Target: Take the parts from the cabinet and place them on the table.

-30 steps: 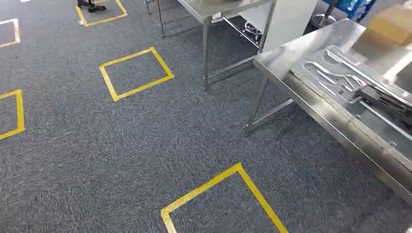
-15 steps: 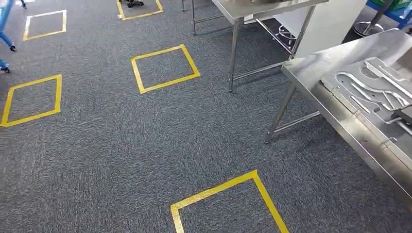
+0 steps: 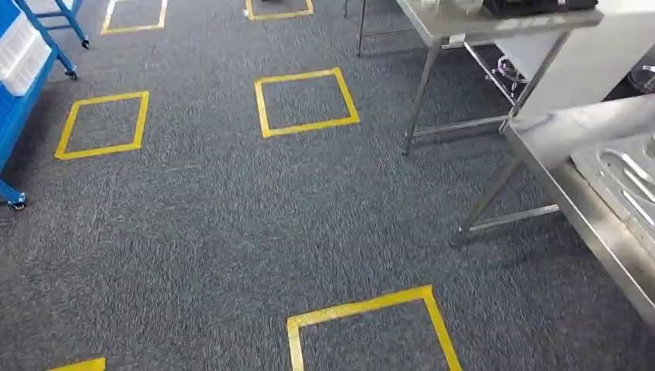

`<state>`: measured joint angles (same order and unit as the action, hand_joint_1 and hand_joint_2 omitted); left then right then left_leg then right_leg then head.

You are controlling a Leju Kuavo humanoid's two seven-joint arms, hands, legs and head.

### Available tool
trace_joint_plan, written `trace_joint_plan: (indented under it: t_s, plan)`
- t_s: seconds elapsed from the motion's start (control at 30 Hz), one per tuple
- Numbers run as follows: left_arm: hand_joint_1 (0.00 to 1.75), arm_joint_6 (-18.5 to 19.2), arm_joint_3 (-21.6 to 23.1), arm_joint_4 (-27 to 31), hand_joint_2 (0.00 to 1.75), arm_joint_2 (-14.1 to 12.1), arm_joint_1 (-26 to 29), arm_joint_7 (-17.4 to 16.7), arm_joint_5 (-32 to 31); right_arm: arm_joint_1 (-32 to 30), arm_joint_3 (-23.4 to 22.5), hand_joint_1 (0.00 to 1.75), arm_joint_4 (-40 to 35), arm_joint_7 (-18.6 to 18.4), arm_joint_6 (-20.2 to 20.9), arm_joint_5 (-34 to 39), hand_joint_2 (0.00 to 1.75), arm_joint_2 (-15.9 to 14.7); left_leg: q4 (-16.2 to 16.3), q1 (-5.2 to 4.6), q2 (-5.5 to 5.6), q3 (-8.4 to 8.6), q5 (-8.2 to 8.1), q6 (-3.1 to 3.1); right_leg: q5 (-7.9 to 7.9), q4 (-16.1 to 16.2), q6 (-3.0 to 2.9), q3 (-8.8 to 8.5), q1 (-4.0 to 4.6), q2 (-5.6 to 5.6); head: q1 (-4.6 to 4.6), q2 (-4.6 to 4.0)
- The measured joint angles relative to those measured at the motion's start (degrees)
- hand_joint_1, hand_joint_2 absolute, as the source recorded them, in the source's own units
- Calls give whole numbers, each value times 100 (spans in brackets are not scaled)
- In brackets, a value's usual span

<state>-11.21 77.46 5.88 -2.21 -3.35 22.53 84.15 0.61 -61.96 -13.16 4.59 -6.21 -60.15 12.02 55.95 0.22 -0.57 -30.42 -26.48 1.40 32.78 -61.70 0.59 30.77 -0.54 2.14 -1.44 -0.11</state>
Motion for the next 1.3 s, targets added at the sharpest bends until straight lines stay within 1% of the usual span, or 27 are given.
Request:
trace_joint_plan:
  t_s: [0.07,0.1,0.13,0.17,0.23,0.27,0.3,0.43,0.5,0.57,0.6,0.63,0.67,0.73,0.77,0.8,0.9,0.93,0.97,1.0,1.03,1.1,1.13,1.2,1.23,1.27,1.3]
  plan:
    - [0,-15,4,0,0,0,-19,-4,0,-11,-2,0,0,0,7,0,0,0,2,-9,116,-27,10,16,434,-907,18,448,-21,-173,4,0]
    - [0,-17,9,0,0,2,-15,-6,0,-15,-2,0,0,-2,9,-4,0,-2,8,-11,183,-30,9,16,535,-1275,28,644,-23,-189,9,0]
    - [0,-17,13,0,0,2,-10,-18,0,-18,-2,0,0,-2,20,-15,0,-2,15,-11,261,-28,9,15,473,-1376,36,723,-24,-193,6,0]
    - [0,-17,20,0,0,4,-5,-26,2,-21,0,0,0,-7,22,-26,0,-2,24,-6,337,-21,4,9,268,-1185,41,665,-32,-195,9,0]
    - [0,-17,33,0,0,20,-8,-35,4,-26,0,0,0,-15,22,-70,0,-2,72,11,502,-11,-23,-32,-309,-250,42,264,-71,-298,6,0]
    - [0,-17,37,0,0,22,-11,-35,15,-44,-2,0,0,-20,22,-85,0,-2,110,17,560,-29,-49,-65,-472,196,47,87,-107,-536,11,0]
    - [0,-17,39,0,0,20,-21,-35,31,-45,-9,0,0,-20,22,-94,0,-2,169,-19,607,-67,-81,-115,-387,271,55,59,-86,-695,9,0]
    - [0,-17,44,0,0,20,9,-37,54,-10,-24,0,-2,-17,20,-127,0,-4,137,38,797,-125,-59,-269,-428,306,-123,49,-58,-445,4,0]
    - [0,-15,46,0,0,22,4,-31,61,-19,-44,0,-2,-13,15,-144,0,-7,481,21,283,-262,-299,-284,-440,349,-209,25,-60,-312,-26,0]
    - [0,-11,48,0,0,28,-26,-28,72,-41,-57,0,-2,-11,15,-162,0,-7,1399,42,136,-712,-775,-322,-424,346,-240,29,-21,-139,-26,0]
    - [0,-11,48,0,0,35,-29,-26,77,-43,-63,0,-2,-11,15,-171,0,-7,1799,48,119,-907,-923,-331,-416,342,-252,32,-6,-58,-26,0]
    - [0,-11,48,0,0,37,-23,-26,90,-41,-74,0,-2,-11,15,-170,0,-7,1997,47,106,-1002,-940,-335,-408,339,-257,31,8,18,-26,0]
    - [0,-11,48,-2,0,37,-8,-26,90,-37,-85,0,-2,-11,15,-172,0,-7,1892,47,97,-949,-818,-326,-399,339,-260,22,20,81,-26,0]
    - [0,-11,48,-2,0,37,5,-26,90,-25,-94,0,-2,-13,15,-173,0,-7,934,31,20,-451,-309,-262,-374,339,-248,-17,37,208,-26,0]
    - [0,-11,48,-2,0,37,0,-24,90,-25,-98,0,-2,-11,15,-173,0,-7,411,2,-136,-162,-109,-211,-358,339,-237,-44,40,264,-26,0]
    - [0,-11,48,-2,0,37,-15,-24,90,-25,-105,0,-2,-11,15,-173,0,-4,182,-66,-386,-57,-148,-152,-336,333,-204,-62,62,313,-22,0]
    - [0,-11,48,-2,0,37,-5,-22,90,8,-127,0,-2,-11,26,-173,0,-4,162,-108,-213,-88,-115,-114,-327,354,-116,-94,33,434,-20,0]
    - [0,-18,48,-4,0,37,2,-22,98,36,-131,0,-2,-11,48,-181,0,-4,103,-109,-143,-78,-85,-69,-326,378,-78,-132,34,495,-24,0]
    - [0,-17,48,-2,0,42,5,-26,101,27,-133,0,-2,-13,50,-184,0,-7,-2,-23,-79,23,-12,-33,-279,368,-26,-158,27,451,-22,0]
    - [0,-17,48,-2,0,52,1,-24,101,18,-140,0,-2,-13,52,-186,0,-7,-41,-32,-41,44,6,-12,-157,213,-9,-116,16,152,-9,0]
    - [0,-17,48,-4,0,50,-11,-30,101,16,-142,0,-2,-13,52,-186,0,-7,-40,-28,10,34,24,12,65,-128,-6,55,13,-56,-11,0]
    - [0,-17,48,-4,0,52,-26,-31,105,10,-144,0,-2,-13,52,-186,0,-7,-38,-38,135,11,20,20,495,-1089,12,540,-3,-191,-2,0]
    - [0,-17,48,-4,0,52,-24,-31,105,9,-144,0,-2,-13,52,-186,0,-7,-31,-40,211,8,20,20,537,-1360,18,689,-6,-199,-4,0]
    - [0,-17,48,-4,0,55,-6,-31,105,6,-144,0,-2,-13,52,-186,0,-7,-16,-37,348,20,15,11,246,-1153,23,642,-21,-205,-2,0]
    - [0,-17,50,-4,0,55,-7,-31,105,6,-144,0,-2,-15,52,-186,0,-7,5,-26,447,33,0,-10,-115,-609,20,401,-35,-229,-2,0]
    - [0,-17,50,-4,0,59,-11,-31,105,2,-144,0,-2,-13,52,-186,0,-7,41,-17,525,39,-24,-37,-414,-48,19,153,-51,-329,-2,0]
    - [0,-17,50,-4,0,61,-12,-31,105,-19,-146,0,-2,-15,52,-186,0,-9,72,-2,576,7,-46,-69,-424,244,11,28,-85,-657,2,0]
